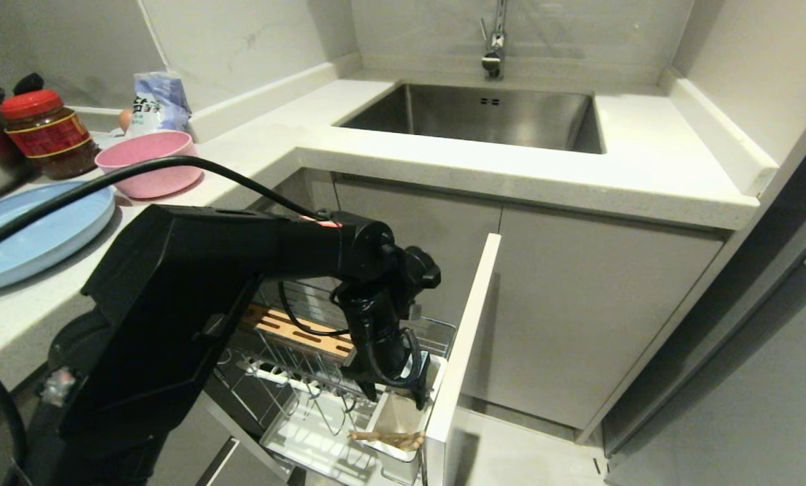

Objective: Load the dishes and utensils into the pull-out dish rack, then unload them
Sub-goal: Pick up the bowl and place it in the cupboard

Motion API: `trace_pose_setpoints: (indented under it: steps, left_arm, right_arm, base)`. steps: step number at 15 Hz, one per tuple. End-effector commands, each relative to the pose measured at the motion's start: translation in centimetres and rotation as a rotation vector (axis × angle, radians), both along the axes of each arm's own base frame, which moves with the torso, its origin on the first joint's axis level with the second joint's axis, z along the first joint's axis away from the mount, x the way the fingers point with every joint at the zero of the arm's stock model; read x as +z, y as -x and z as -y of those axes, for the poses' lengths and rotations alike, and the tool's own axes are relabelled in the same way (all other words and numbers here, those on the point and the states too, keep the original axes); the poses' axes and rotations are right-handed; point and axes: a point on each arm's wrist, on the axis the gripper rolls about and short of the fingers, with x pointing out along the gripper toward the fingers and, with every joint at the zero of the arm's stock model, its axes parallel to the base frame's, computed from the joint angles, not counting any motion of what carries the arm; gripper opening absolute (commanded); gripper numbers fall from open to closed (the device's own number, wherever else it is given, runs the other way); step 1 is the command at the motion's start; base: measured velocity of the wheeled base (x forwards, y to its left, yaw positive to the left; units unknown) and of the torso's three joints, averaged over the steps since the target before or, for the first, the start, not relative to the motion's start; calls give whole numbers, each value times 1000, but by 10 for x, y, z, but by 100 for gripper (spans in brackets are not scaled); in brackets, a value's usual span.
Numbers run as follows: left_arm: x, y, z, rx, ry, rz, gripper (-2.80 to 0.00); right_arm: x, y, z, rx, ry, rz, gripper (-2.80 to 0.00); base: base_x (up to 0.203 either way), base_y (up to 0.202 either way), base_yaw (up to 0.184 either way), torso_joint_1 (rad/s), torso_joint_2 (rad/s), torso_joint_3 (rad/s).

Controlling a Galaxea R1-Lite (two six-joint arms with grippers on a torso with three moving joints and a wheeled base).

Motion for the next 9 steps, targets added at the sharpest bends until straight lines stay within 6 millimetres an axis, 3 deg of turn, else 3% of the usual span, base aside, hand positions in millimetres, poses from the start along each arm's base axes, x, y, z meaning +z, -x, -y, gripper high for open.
trace_pose_setpoints:
  steps: [1,3,4,9]
  left_arm:
    - [27,8,-6,9,37,49,0]
    - [56,18,-14,32,83,104,0]
    - [73,25,-20,45,112,138,-280]
    - [154,71,-55,114,226,339,-280]
  right_arm:
    - [-7,-2,0,0,0,-25,-280]
    - [-7,-2,0,0,0,-25,-280]
    - [-7,-2,0,0,0,-25,-280]
    - [-7,-2,0,0,0,-25,-280]
  base:
    - [0,0,0,0,0,0]
    - [0,0,0,0,0,0]
    - [0,0,0,0,0,0]
    - [0,0,0,0,0,0]
